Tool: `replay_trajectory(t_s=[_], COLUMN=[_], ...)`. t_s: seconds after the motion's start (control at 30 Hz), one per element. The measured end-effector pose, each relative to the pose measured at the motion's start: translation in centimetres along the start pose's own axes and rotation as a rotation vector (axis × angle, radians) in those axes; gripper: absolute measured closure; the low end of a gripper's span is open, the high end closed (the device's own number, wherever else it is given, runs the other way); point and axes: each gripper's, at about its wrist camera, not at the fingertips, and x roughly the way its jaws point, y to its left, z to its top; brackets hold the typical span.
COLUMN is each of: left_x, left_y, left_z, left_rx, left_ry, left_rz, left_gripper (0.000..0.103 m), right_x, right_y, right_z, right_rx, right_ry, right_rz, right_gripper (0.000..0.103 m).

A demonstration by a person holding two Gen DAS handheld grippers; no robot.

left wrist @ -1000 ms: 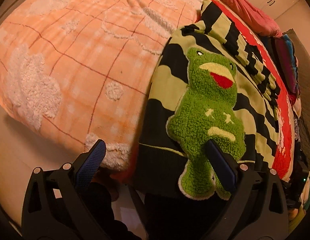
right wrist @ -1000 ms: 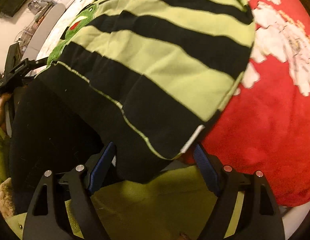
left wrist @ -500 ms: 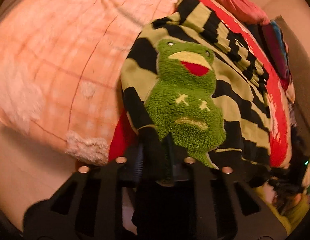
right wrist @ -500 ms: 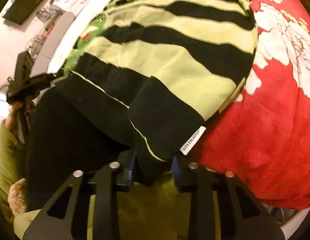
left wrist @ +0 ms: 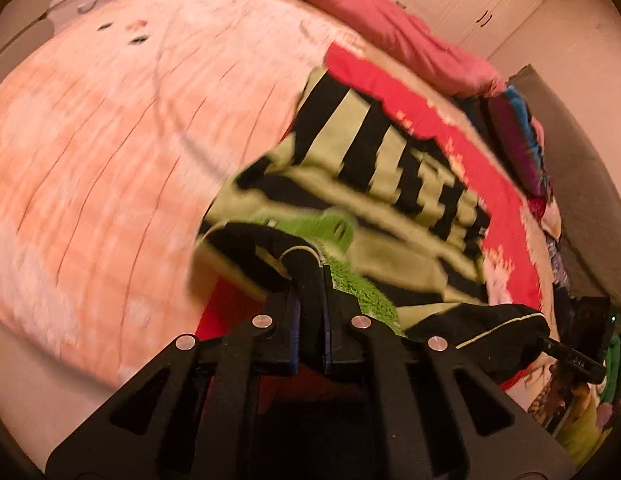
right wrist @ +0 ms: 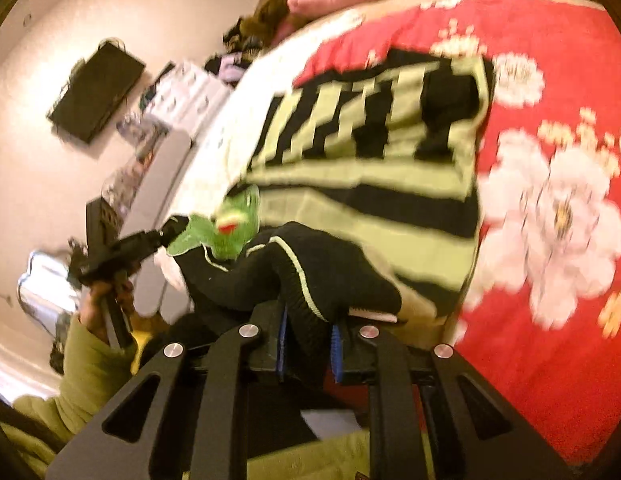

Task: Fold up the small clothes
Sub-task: 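Grasp the hem with the left gripper while the right gripper grasps the hem, lift toward the collar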

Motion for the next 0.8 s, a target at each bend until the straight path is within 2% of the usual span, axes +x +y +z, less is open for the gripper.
replay_trajectory(t_s=[0.17, 0.33, 0.4, 0.63, 0.67, 0.7, 0.73, 0.8], left_x=[2.6, 5.5, 6.9, 11.4, 12.2, 12.6, 12.6, 12.3], left_y=[-2.5, -3.5, -4.4, -5.8, -5.4, -4.9, -4.5, -4.1], left_z=[3.8, 7.0, 8.3, 11.6, 11.8, 11.9, 11.7, 11.3], left_rx=[-0.019, -0.084, -0.097, -0.175, -0.211, -0.238, -0.262, -0.265], left_ry=[-0.020, -0.034, -0.048, -0.090, -0.107, -0.124, -0.150, -0.200], left_rz=[-0.041, -0.072, -0.043, -0.019, -0.018, -0.012, -0.026, -0.050], left_gripper=[0.101, 0.101, 0.101, 0.100, 0.098, 0.091, 0.087, 0.077], right_x=[-0.2, 0.8, 1.5, 3.8, 4.2, 4.4, 4.3, 3.8], right_y=[-2.2, -5.3, -6.4, -10.4, -10.8, -11.4, -11.8, -12.7], right_z=[3.9, 7.0, 8.3, 11.5, 11.7, 11.8, 11.8, 11.6], right_rx=[0.068, 0.152, 0.180, 0.289, 0.301, 0.328, 0.345, 0.391], right_ry=[-0.071, -0.100, -0.105, -0.131, -0.131, -0.137, -0.148, -0.186], right_rz=[0.008, 0.001, -0.015, -0.083, -0.090, -0.086, -0.078, -0.053], right_gripper=[0.088, 0.088, 0.088, 0.085, 0.083, 0.079, 0.067, 0.059])
